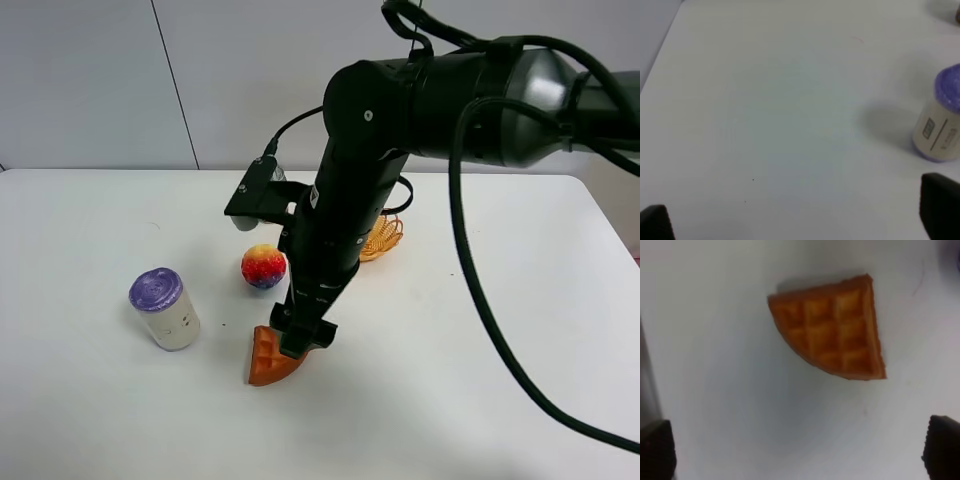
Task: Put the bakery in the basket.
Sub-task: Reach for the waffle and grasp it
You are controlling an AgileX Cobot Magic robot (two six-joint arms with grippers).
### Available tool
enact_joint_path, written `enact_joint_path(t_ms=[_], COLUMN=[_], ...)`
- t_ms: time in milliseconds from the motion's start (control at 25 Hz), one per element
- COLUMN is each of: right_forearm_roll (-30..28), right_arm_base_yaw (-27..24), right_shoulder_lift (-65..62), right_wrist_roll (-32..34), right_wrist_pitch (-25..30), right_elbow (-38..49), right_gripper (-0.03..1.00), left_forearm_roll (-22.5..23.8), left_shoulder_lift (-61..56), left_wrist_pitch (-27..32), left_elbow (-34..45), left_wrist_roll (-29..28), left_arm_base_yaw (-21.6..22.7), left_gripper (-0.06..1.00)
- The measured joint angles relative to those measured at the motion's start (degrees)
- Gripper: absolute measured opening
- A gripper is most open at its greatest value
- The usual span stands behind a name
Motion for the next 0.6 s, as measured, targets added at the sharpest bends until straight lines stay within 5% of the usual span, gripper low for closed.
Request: enact_joint_path(t_ms=[320, 600], right_forearm_roll=[-1.34, 1.02], right_arm_base_yaw=[0.0, 0.0], right_shoulder_lift=[9.02, 16.91], right_wrist_roll=[-3.0, -4.99], right_wrist_pitch=[-4.71, -2.6], right_elbow=[-0.2, -7.47], right_gripper=[0.99, 0.99], left_forearm_roll=[0.0, 0.0], left_shoulder_lift=[0.0, 0.0], left_wrist_pitch=[0.0, 0.0], left_elbow=[0.0, 0.0], left_wrist_roll=[0.0, 0.0], left_arm_base_yaw=[0.0, 0.0], left_gripper=[0.99, 0.99])
